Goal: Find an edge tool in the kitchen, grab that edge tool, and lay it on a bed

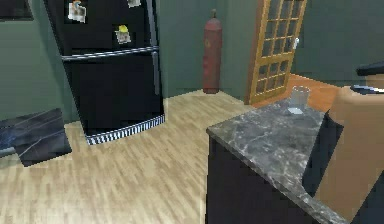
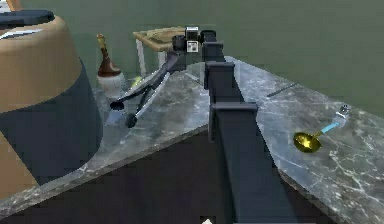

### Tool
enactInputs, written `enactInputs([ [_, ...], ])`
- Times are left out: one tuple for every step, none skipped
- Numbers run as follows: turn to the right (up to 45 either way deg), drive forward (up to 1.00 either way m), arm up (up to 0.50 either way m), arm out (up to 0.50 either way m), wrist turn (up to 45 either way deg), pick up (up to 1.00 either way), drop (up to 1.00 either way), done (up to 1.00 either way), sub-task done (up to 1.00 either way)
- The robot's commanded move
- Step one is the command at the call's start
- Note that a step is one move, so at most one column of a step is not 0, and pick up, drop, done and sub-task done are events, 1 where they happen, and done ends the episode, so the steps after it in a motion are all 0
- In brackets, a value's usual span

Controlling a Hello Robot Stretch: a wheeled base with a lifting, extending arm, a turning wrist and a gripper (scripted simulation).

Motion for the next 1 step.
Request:
enactInputs([
  [0.0,0.0,0.0,-0.48,0.0,0.0,0.0,0.0,0.0],
])
